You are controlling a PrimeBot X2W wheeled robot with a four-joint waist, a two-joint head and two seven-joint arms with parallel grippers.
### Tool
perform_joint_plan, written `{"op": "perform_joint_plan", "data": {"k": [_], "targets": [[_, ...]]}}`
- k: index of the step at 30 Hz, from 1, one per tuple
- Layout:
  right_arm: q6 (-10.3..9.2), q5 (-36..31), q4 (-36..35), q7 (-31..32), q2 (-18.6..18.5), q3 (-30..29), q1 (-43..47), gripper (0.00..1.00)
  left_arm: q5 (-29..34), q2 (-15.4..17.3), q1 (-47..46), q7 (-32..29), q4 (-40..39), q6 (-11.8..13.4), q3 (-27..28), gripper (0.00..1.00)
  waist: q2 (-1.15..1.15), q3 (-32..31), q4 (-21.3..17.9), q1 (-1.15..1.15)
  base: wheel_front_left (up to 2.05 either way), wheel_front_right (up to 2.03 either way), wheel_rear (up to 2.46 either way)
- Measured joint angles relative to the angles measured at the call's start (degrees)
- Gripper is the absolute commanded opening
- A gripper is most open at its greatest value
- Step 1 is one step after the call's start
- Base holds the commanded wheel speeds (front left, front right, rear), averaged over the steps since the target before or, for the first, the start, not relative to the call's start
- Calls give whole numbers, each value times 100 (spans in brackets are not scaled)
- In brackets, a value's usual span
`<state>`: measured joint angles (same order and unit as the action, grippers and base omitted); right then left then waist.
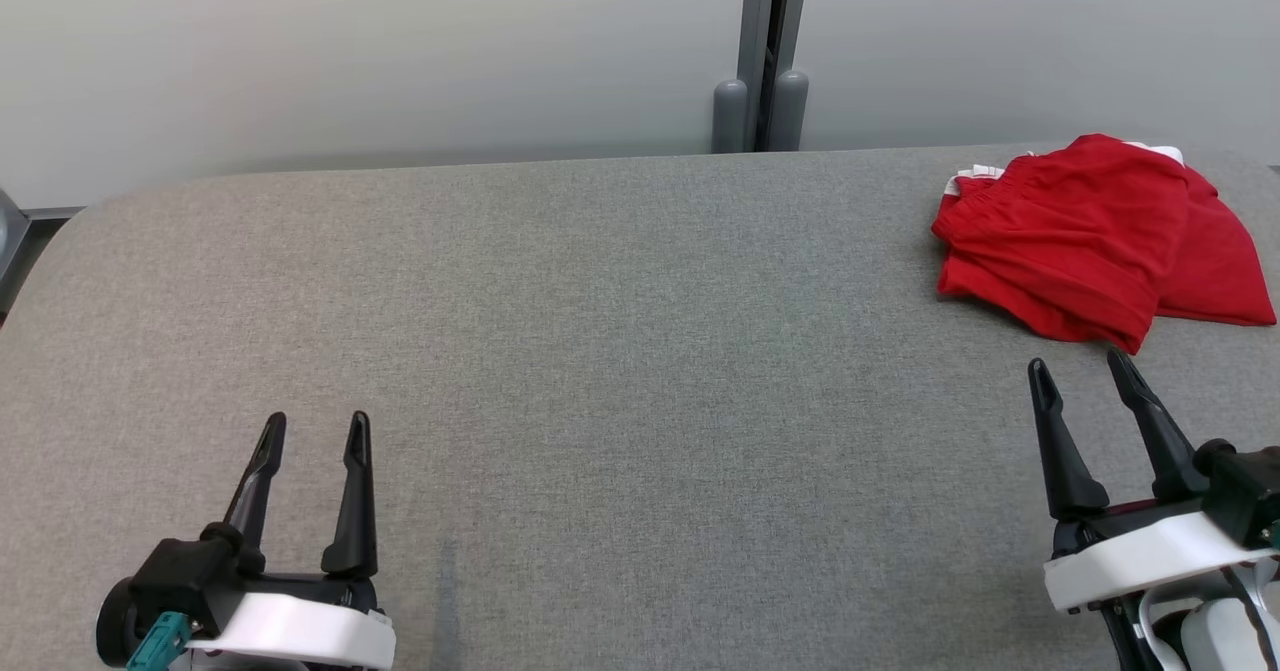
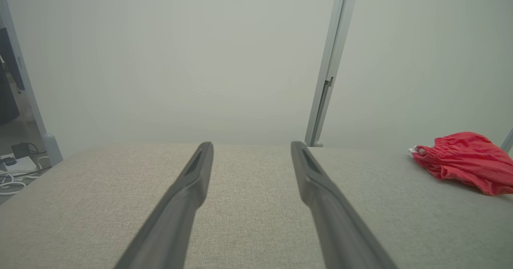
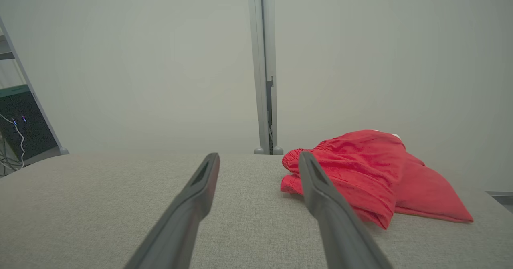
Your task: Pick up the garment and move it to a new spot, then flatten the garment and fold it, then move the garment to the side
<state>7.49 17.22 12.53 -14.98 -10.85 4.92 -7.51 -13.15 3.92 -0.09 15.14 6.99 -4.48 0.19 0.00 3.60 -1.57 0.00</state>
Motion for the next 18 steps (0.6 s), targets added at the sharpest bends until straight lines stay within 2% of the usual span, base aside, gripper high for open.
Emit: {"op": "perform_joint_plan", "data": {"k": [12,18], "targets": [[0,-46,-210,0,294,-101,108,100,203,-85,-17,0,232,-96,67,100,0,23,-64,0,0,0,0],[0,-45,-196,0,323,-111,107,100,210,-94,-25,-1,258,-109,81,100,0,41,-56,0,0,0,0]]}}
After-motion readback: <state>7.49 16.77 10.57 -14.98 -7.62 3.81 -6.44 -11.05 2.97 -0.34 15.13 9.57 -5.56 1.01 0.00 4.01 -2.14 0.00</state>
